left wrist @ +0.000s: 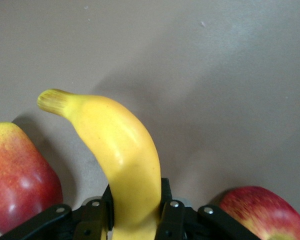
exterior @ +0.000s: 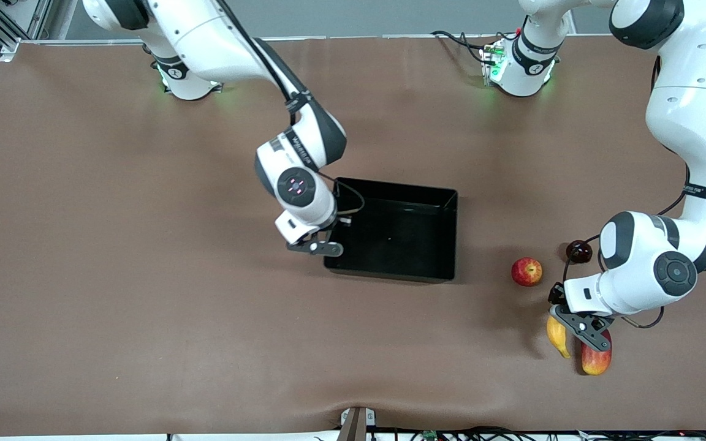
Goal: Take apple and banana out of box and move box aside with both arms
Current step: 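Lower the banana by the mango while the right gripper grips the tray rim, then drag the tray with the right gripper while the left gripper releases the banana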
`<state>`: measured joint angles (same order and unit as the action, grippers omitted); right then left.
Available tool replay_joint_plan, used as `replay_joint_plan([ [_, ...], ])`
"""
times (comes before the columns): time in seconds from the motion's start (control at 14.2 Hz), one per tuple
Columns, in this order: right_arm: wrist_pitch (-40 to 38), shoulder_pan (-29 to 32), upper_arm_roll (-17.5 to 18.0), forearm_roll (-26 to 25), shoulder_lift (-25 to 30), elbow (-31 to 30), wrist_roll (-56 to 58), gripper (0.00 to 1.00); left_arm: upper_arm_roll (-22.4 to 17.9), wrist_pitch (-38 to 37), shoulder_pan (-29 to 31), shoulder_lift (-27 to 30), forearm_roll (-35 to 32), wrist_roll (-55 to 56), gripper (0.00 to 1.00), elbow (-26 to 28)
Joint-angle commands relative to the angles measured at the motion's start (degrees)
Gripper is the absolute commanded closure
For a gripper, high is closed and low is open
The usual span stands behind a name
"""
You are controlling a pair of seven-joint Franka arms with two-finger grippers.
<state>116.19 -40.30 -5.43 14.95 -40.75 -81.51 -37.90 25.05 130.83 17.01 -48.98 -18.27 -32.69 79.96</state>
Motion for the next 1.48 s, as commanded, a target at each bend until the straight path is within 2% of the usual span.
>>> replay_joint_plan([
  [0.0, -6.84, 4.43, 0.85, 1.66, 1.80, 4.08, 1.07, 1.00, -0.27, 4.86, -0.83, -3.22, 0.34, 1.04, 1.00, -1.48],
  [0.14, -11.49, 8.11, 0.51, 5.51, 4.96, 3.56, 6.06, 1.00, -0.62, 5.48, -1.10, -4.37, 0.34, 4.29, 1.00, -1.48],
  [0.28, -18.43, 13.12, 0.42, 5.97, 7.95, 3.47, 12.57, 1.00, -0.71, 6.54, -1.10, -4.73, 0.60, 8.66, 1.00, -1.30],
  [0.35, -20.46, 14.71, 0.24, 5.54, 9.88, 2.68, 12.24, 1.00, -0.62, 6.46, -1.71, -4.38, 0.26, 13.05, 1.00, -1.30],
  [0.42, -21.52, 15.34, -0.11, 4.49, 11.81, 1.28, 12.41, 1.00, -0.71, 6.02, -2.50, -3.94, 0.17, 16.48, 0.85, -1.21],
  [0.56, -22.32, 17.53, -1.78, 0.72, 15.94, -2.75, 13.03, 1.00, -0.79, 5.84, -2.25, -3.50, -0.27, 17.31, 0.00, -1.13],
  [0.7, -22.50, 21.29, -1.87, -2.02, 18.15, -6.36, 14.16, 1.00, -0.62, 4.97, -1.89, -2.19, -1.33, 16.95, 0.00, -1.13],
  [0.92, -22.50, 27.62, -1.96, -2.38, 19.30, -8.75, 23.99, 1.00, -0.27, 0.41, -1.89, 1.67, -0.63, 17.31, 0.00, -1.39],
  [1.13, -21.89, 33.87, -1.96, -6.76, 19.21, -9.97, 34.70, 1.00, 0.17, -8.54, -1.36, 7.56, 1.30, 18.97, 0.00, -1.48],
  [1.27, -21.01, 37.47, -1.96, -7.12, 18.95, -11.73, 37.54, 1.00, -0.35, -12.25, -1.19, 13.35, 6.38, 23.43, 0.00, -1.30],
  [1.41, -17.34, 40.72, -1.96, -7.30, 18.69, -14.71, 42.97, 1.00, -0.44, -18.20, -0.75, 18.54, 8.25, 29.94, 0.00, -1.04],
])
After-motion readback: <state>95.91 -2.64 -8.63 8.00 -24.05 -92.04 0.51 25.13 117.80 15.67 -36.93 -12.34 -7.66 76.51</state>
